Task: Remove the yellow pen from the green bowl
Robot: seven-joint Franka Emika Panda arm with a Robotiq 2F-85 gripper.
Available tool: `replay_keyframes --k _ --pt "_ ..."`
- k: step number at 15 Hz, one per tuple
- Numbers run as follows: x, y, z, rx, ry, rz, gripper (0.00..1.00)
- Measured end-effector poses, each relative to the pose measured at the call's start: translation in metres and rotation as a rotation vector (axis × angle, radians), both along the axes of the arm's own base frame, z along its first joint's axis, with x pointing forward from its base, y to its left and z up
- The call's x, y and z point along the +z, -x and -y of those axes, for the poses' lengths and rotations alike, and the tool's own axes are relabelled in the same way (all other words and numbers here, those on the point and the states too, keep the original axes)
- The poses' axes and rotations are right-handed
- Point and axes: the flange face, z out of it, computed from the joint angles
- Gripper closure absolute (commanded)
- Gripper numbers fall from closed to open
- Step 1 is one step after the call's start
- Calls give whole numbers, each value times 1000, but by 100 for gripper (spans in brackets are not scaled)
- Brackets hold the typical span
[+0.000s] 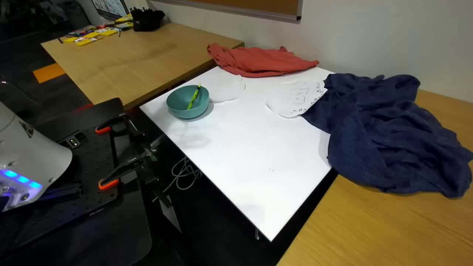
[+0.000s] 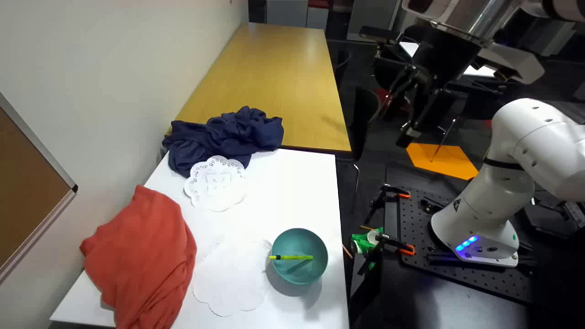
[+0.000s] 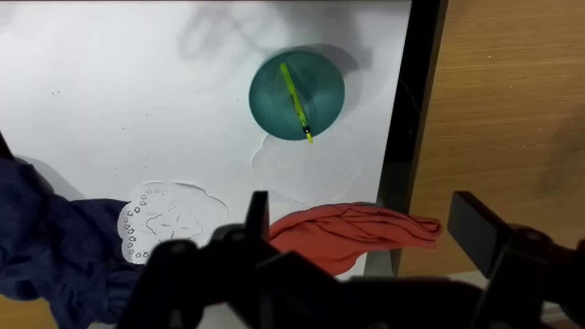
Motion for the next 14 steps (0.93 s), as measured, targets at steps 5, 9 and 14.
replay_keyframes --k 5,9,14 --pt "0 0 0 0 0 0 0" --pt "-1 0 0 2 2 -1 0" --pt "-20 -10 0 35 32 -14 0"
